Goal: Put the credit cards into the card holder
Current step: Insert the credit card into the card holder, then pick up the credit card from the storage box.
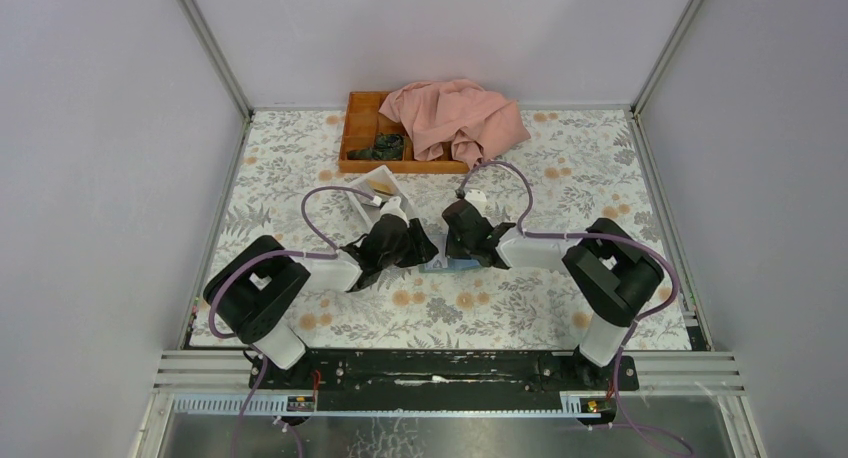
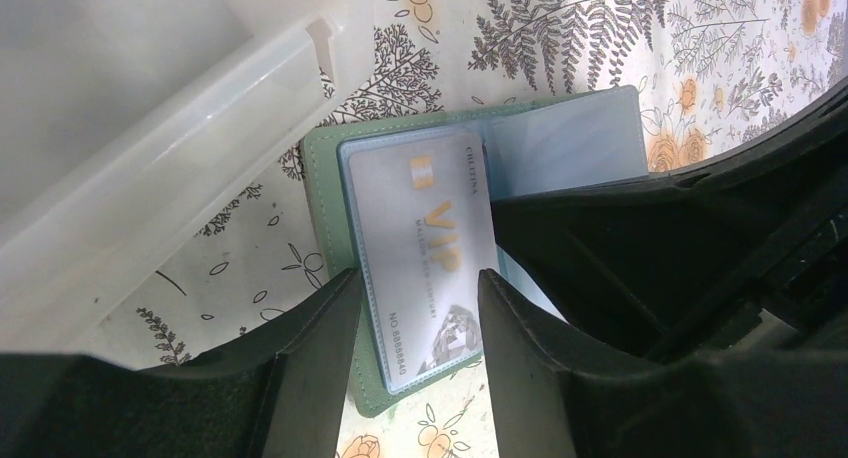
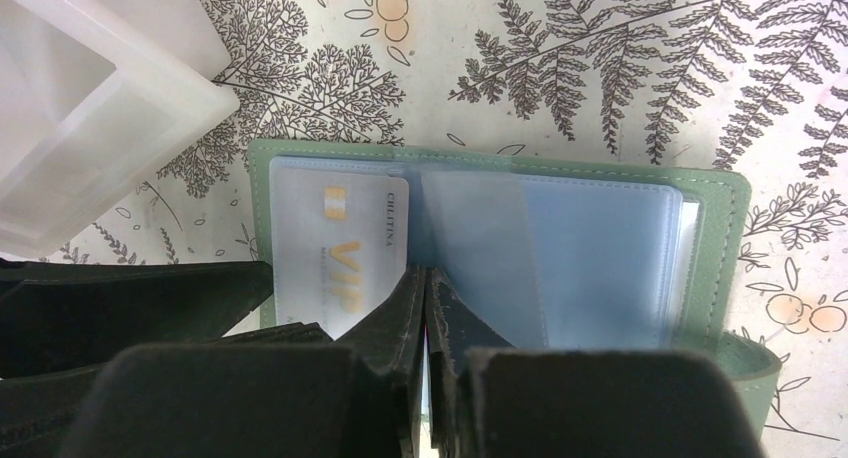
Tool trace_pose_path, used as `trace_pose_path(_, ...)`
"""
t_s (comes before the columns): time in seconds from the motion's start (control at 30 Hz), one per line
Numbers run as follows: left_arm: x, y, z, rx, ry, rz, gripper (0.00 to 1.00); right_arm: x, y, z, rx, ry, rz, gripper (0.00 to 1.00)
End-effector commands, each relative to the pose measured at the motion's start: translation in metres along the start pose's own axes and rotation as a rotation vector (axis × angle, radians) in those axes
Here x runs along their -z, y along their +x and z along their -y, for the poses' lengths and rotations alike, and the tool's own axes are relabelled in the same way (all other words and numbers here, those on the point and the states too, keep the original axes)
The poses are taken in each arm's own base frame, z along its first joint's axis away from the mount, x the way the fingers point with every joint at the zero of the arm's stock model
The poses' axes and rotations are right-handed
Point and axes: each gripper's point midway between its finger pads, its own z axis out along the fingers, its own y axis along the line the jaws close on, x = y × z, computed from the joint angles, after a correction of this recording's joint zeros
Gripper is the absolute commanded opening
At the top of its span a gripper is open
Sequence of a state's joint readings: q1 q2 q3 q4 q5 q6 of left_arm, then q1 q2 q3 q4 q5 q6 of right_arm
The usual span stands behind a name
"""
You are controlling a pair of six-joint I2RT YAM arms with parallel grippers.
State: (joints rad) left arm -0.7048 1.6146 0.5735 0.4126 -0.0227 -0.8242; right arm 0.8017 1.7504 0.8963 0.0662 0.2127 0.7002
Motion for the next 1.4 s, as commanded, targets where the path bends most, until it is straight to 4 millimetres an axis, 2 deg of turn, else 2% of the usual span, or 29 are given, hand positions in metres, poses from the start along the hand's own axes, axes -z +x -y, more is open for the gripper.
trace_pose_path(0.0,-0.001,0.014,-0.024,-0.003,-0.069,-0.035,0.55,0.004,0.012,-0.002,0.023,0.017,-0.021,0.07)
trace_pose_path(0.27,0.002,0.001,-0.016,0.003,-0.063,-0.009,0.56,0.023,-0.009,0.011,0.064,0.083,0.058,0.22)
trace_pose_path(0.43,0.002,-0.012,-0.001,0.002,-0.035,0.012,0.57,0.040,-0.032,-0.005,0.088,0.022,0.117,0.27)
trace_pose_path(0.63,0.013,-0.044,0.026,-0.018,0.002,0.074,0.61,0.055,-0.052,-0.018,0.135,-0.013,0.156,0.32)
trace_pose_path(0.83,0.040,-0.082,0.056,-0.047,0.046,0.163,0.74,0.073,-0.082,-0.034,0.214,-0.044,0.226,0.40)
trace_pose_path(0.93,0.059,-0.103,0.066,-0.053,0.058,0.221,0.84,0.080,-0.101,-0.047,0.259,-0.056,0.263,0.45)
trace_pose_path(1.03,0.077,-0.121,0.067,-0.057,0.051,0.285,0.99,0.084,-0.119,-0.065,0.306,-0.095,0.296,0.55)
trace_pose_path(1.17,0.098,-0.135,0.057,-0.048,0.035,0.350,1.00,0.080,-0.141,-0.098,0.384,-0.152,0.310,0.65)
trace_pose_path(1.37,0.121,-0.149,0.035,0.057,0.012,0.418,1.00,0.061,-0.164,-0.145,0.494,-0.246,0.317,0.66)
